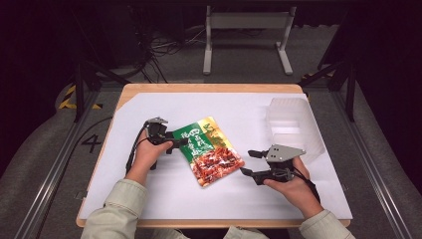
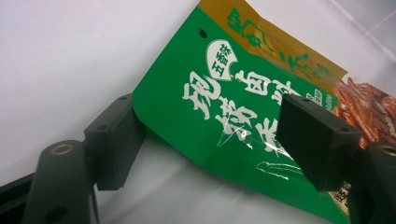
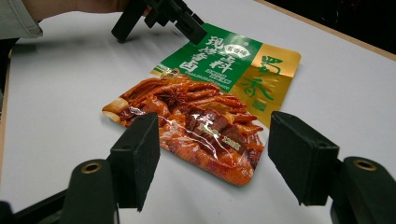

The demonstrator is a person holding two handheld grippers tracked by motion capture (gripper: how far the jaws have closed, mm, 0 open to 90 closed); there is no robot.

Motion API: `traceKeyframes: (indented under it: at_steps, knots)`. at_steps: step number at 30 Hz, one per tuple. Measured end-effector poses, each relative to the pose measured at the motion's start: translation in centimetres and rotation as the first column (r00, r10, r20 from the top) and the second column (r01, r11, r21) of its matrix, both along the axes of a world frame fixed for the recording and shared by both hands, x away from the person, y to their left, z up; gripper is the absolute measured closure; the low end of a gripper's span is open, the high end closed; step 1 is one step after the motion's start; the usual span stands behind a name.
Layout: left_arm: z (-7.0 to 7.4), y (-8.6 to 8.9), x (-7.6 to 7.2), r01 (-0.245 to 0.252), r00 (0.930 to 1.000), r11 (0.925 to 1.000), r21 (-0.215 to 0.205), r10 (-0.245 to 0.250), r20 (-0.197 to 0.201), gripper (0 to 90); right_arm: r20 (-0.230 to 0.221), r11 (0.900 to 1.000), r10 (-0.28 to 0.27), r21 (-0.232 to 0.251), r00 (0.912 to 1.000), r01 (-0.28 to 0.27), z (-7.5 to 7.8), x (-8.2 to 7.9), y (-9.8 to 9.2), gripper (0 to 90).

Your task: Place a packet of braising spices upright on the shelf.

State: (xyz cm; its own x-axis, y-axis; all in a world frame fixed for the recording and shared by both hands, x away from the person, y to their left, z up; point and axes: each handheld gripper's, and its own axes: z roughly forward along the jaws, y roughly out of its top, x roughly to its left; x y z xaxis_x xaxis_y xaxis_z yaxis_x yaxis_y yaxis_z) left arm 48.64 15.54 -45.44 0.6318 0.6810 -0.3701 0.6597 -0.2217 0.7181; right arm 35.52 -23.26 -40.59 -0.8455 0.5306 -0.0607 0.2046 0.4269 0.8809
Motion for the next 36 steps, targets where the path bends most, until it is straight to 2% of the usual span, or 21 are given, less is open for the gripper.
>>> traceKeyframes:
  at_steps: [4,6,8,12,13,14,17,20,21,22,26,28,31,36]
  knots:
    - [0.1,-0.1,-0.1,0.016,0.9999,0.9994,-0.032,-0.016,0.001,27.6,-0.004,1.000,0.001,-0.001,1.0000,-0.001,0.0,0.0,0.0,34.5]
    - [0.4,-0.1,-0.3,0.029,0.9993,0.9992,-0.026,-0.029,0.024,28.0,-0.009,1.000,0.002,0.001,1.0000,-0.002,0.0,0.0,0.0,34.4]
    - [0.6,-0.2,-0.4,0.039,0.9984,0.9988,-0.031,-0.038,0.042,32.5,-0.014,1.000,0.003,0.007,0.9999,-0.003,0.0,0.0,0.1,34.4]
    - [0.3,-0.1,-0.2,0.029,0.9988,0.9991,-0.032,-0.028,0.040,39.3,-0.018,1.000,0.006,0.009,0.9998,-0.006,0.0,0.0,0.2,34.4]
    - [0.2,0.0,-0.1,0.025,0.9992,0.9989,-0.039,-0.024,0.032,42.5,-0.020,1.000,0.007,0.008,0.9998,-0.006,0.0,0.0,0.2,34.4]
    - [0.1,0.1,0.0,0.023,0.9995,0.9986,-0.047,-0.022,0.022,51.7,-0.022,1.000,0.010,0.005,0.9997,-0.010,0.0,0.0,0.3,34.5]
    - [0.1,0.5,0.1,0.016,0.9998,0.9974,-0.070,-0.015,0.012,59.6,-0.021,1.000,0.010,0.004,0.9997,-0.010,0.0,0.0,0.3,34.5]
    - [0.1,0.4,0.1,0.008,0.9999,0.9982,-0.059,-0.007,0.011,69.4,-0.023,1.000,0.011,0.004,0.9997,-0.011,-0.1,0.0,0.2,34.5]
    - [0.1,0.5,0.2,0.006,0.9997,0.9991,-0.041,-0.005,0.025,72.9,-0.024,1.000,0.011,0.003,0.9997,-0.011,-0.1,0.0,0.2,34.6]
    - [0.1,0.5,0.1,-0.004,0.9998,0.9989,-0.046,0.005,0.019,78.7,-0.026,1.000,0.011,0.002,0.9996,-0.011,-0.1,0.0,0.1,34.6]
    - [0.3,0.5,0.0,-0.004,0.9992,0.9996,-0.029,0.005,0.040,88.9,-0.021,1.000,0.012,0.003,0.9997,-0.012,0.0,0.0,0.1,34.9]
    - [0.6,0.6,-0.1,0.001,0.9986,0.9998,-0.020,0.000,0.054,90.0,-0.021,1.000,0.010,0.004,0.9997,-0.010,0.1,0.0,0.0,35.1]
    - [0.9,0.5,-0.4,0.000,0.9985,0.9995,-0.033,0.002,0.055,90.0,-0.021,1.000,0.005,0.002,0.9998,-0.005,0.1,0.0,-0.1,35.3]
    - [1.5,0.6,-0.6,0.002,0.9971,0.9995,-0.031,0.001,0.076,90.0,-0.019,1.000,-0.001,-0.001,0.9998,0.001,0.1,0.0,-0.2,35.5]
